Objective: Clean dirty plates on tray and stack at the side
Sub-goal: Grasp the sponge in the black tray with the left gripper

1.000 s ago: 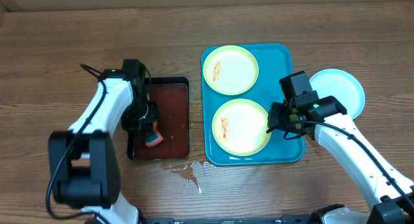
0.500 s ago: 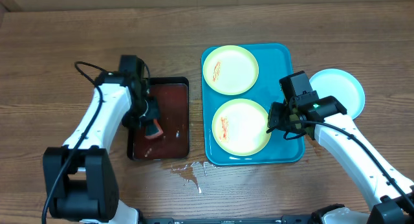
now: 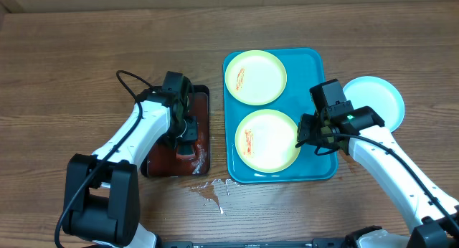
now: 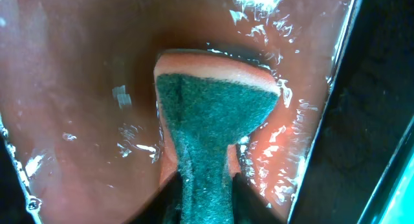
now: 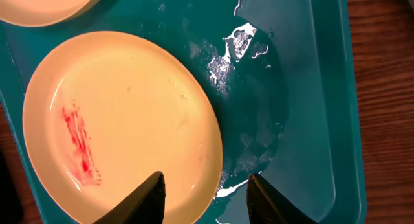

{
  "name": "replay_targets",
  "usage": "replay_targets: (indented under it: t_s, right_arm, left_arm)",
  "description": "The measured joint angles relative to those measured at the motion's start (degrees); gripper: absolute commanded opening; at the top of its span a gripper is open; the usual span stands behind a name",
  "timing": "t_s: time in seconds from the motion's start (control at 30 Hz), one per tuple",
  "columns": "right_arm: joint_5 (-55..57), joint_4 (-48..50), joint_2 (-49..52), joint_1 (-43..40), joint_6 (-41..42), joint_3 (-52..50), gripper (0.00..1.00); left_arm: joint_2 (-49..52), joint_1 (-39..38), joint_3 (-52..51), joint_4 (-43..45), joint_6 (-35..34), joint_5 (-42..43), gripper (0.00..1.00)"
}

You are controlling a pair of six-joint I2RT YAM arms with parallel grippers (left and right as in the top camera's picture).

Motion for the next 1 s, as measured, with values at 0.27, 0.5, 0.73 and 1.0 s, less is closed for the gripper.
replay_targets:
  t_s: [0.27, 0.5, 0.73, 1.0]
  right_arm:
    - [0.00, -0.15, 0.00, 0.00, 0.00, -0.02, 0.43]
    - [0.00, -0.57, 0.00, -0.02, -0.04, 0.00, 0.42]
    - [0.07, -0.59, 0.00, 0.00, 0.00, -0.02, 0.43]
    - [4.17, -2.03, 0.00, -1.31, -0.24, 0.00, 0.45]
  left_arm:
    - [0.00, -0.07, -0.63, 2.47, -0.74, -0.68, 0.43]
    - [0.00, -0.07, -6.62, 7.80, -1.11, -0.68, 0.08]
    - [0.00, -0.07, -6.80, 6.56, -0.96, 0.11, 0.04]
    - [0.33, -0.07, 3.87, -7.54, -0.96, -0.98, 0.04]
